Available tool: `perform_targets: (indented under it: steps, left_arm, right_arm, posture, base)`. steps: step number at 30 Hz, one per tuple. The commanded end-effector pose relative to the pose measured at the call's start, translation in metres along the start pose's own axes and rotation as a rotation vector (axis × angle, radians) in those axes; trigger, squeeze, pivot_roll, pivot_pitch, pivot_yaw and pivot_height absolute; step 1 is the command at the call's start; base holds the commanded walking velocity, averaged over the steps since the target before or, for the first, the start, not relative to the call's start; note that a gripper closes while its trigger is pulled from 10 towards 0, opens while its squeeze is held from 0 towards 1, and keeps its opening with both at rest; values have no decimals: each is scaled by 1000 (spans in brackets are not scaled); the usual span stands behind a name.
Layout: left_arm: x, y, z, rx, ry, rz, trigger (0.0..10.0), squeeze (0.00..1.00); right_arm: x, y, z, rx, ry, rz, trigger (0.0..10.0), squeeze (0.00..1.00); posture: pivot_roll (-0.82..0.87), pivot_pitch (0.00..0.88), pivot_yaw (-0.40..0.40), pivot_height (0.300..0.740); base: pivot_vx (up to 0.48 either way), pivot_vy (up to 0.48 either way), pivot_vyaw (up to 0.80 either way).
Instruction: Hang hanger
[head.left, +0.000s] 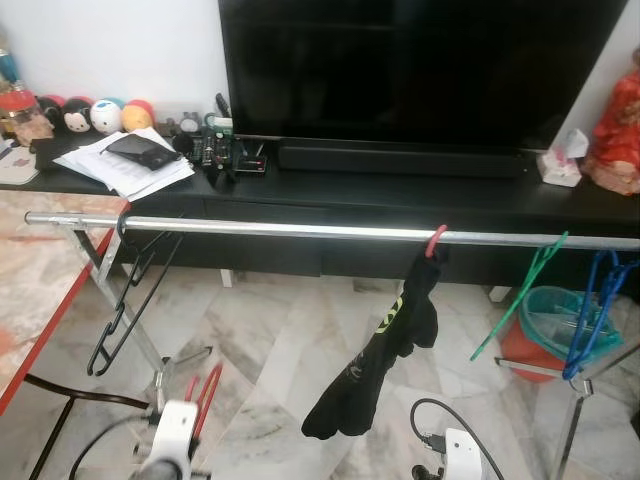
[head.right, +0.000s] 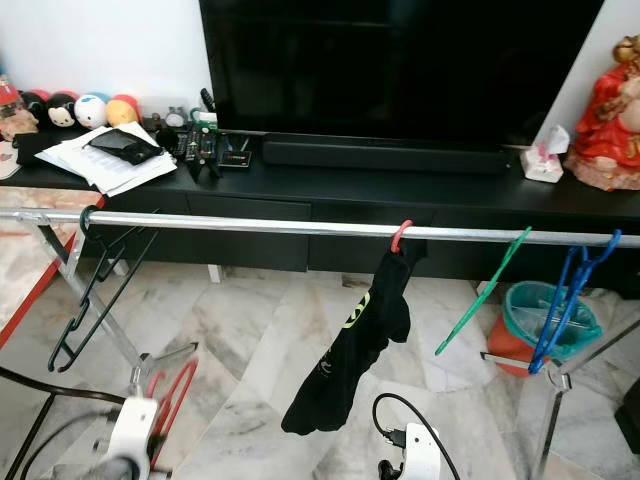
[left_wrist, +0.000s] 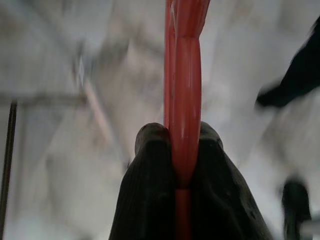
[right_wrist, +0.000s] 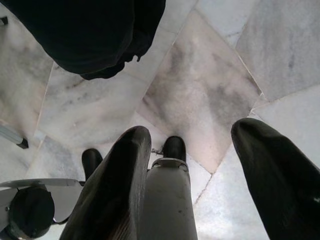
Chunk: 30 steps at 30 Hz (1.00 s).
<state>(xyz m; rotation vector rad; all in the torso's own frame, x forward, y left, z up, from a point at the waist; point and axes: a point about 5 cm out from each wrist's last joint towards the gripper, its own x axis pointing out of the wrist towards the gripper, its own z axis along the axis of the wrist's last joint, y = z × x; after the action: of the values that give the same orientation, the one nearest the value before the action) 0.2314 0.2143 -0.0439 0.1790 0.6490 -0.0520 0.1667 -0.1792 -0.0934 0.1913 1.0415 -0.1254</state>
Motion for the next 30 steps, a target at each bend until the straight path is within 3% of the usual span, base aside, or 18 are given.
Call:
perform_targets:
  steps: [1, 9, 18, 20, 24, 30]
  left_arm:
    - [7, -1, 36, 34, -149, -58, 10000, 0]
    - [15, -21, 95, 116, -346, -211, 10000, 0]
    - [18, -36, 152, 104, -475, -275, 10000, 0]
    - [19, -41, 163, 158, -474, -284, 10000, 0]
    - [20, -46, 178, 134, -487, -299, 10000, 0]
    - [22, -59, 200, 182, -475, -311, 10000, 0]
  right_arm:
    - [0, -3, 3, -16, -11, -7, 10000, 0]
    - [0, -3, 4, -15, -12, -6, 10000, 0]
    - [0, -1, 4, -4, -14, -9, 10000, 0]
    - [0, 0, 4, -5, -15, -6, 10000, 0]
    - [0, 0, 4, 1, -16, -7, 10000, 0]
    - [1, 2, 4, 6, -16, -6, 10000, 0]
  posture:
    - [137, 6, -63, 736]
    - [127, 17, -59, 736]
    - [120, 33, -53, 736]
    - [121, 36, -50, 736]
    - [115, 46, -46, 736]
    - [108, 53, -37, 736]
  base:
    - [0, 0, 0]
    - [0, 0, 0]
    - [0, 0, 0]
    - [0, 0, 0]
    - [0, 0, 0]
    - [0, 0, 0]
